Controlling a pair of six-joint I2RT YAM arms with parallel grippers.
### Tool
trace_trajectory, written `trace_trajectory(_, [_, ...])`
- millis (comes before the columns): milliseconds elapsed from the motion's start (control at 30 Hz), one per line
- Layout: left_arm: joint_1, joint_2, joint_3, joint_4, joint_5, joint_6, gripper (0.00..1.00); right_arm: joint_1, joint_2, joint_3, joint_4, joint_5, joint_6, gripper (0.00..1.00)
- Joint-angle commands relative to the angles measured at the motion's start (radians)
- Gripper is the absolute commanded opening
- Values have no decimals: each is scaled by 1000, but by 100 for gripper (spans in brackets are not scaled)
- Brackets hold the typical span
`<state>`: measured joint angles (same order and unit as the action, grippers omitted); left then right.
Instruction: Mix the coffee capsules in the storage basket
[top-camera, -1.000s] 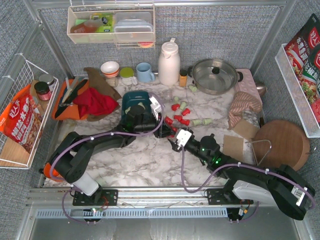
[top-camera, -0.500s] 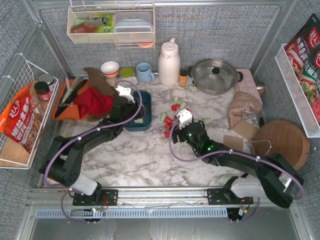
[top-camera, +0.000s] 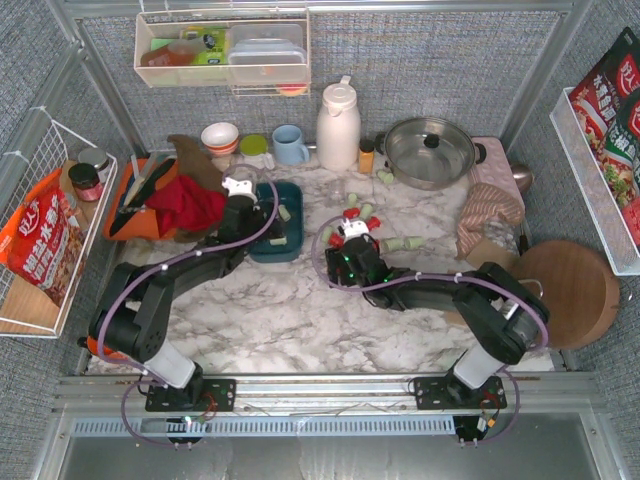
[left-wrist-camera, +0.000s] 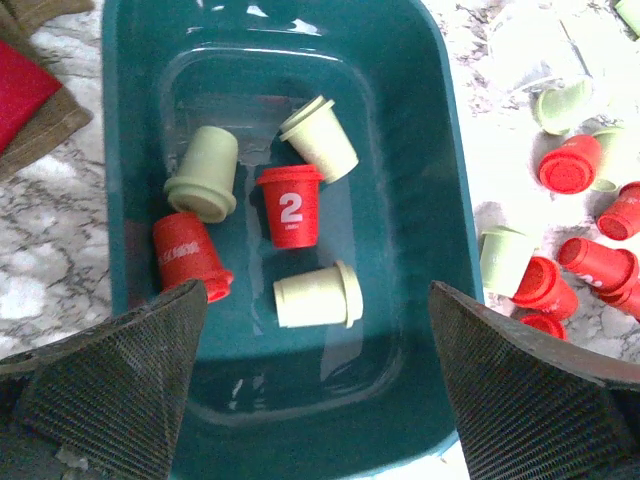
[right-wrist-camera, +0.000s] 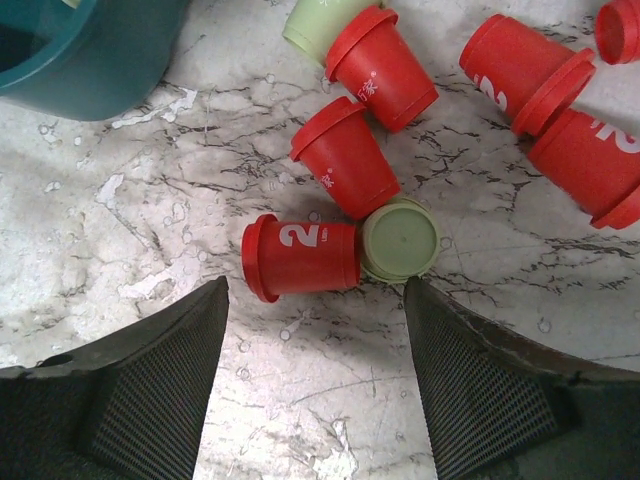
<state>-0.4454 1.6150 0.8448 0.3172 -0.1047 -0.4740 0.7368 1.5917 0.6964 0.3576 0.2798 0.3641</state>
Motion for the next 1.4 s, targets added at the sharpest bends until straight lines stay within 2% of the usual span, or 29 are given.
trace_trajectory(0, [1, -67, -48, 56, -30, 12, 100, 0, 43, 31, 2, -5, 16, 75])
trace_trajectory(233, [2, -119, -75, 56, -12, 14, 100, 1, 112, 86, 4, -55, -24, 75])
trace_trajectory(433, [1, -113, -72, 60, 21, 5, 100, 3, 134, 130, -61, -54, -91, 74])
trace_trajectory(800, [2, -113, -79, 65, 40, 1, 100, 5, 138, 145, -151, -13, -129, 59])
trace_trajectory(1033, [2, -116, -73, 61, 42, 3, 100, 6, 148, 157, -122, -17, -176, 66])
trace_trajectory(1367, [1, -113, -69, 58, 54, 3, 100, -11, 194, 183, -72, -79, -152, 67])
